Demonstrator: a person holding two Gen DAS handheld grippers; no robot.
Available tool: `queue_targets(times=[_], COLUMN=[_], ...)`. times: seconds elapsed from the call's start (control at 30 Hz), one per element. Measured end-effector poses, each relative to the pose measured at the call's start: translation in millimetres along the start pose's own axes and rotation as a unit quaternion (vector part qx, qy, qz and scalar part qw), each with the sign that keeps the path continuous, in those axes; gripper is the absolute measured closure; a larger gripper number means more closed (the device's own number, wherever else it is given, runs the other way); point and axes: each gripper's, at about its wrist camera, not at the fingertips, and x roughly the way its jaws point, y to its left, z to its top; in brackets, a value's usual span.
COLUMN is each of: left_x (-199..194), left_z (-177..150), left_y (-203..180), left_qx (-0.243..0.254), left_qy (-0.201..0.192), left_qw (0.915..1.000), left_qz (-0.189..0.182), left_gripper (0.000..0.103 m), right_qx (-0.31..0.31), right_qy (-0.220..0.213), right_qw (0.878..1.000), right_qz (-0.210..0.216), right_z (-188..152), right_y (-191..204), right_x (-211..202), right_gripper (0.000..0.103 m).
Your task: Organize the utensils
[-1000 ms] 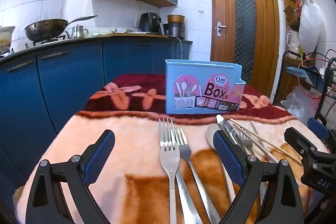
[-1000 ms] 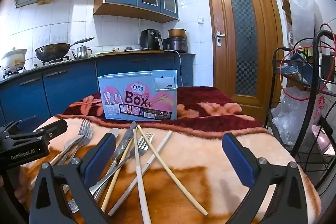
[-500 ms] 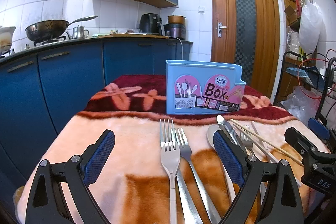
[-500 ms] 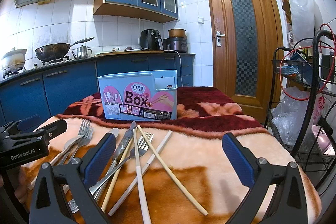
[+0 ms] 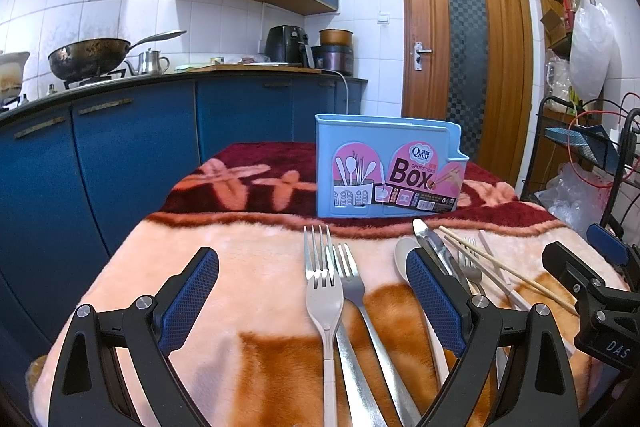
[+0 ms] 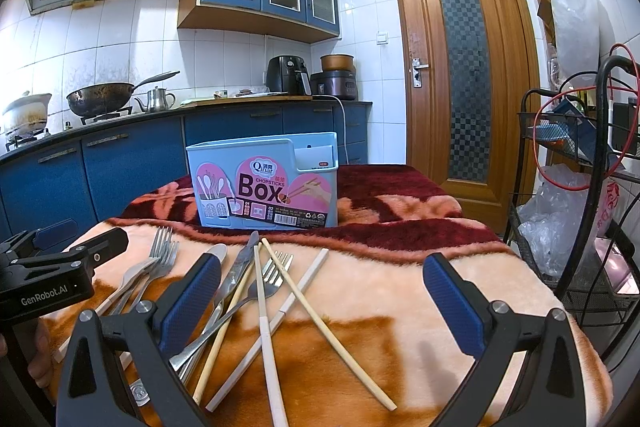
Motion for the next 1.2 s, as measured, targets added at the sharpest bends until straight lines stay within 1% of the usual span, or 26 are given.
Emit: queue_targets(times=[1.2], left_x=[-0.5], left_z=[-1.2], left_y=[-1.7], left_qx=[0.001], left_qy=[-0.001], left_qw=[1.0], left_qz=[0.0], left_gripper=[0.008], right_qx=[0.0], right_qy=[-0.001], right_qw=[1.0], right_qz=[0.0], right_z=[0.0], right_y=[-0.2], right_x=[-0.3], right_gripper=[0.0])
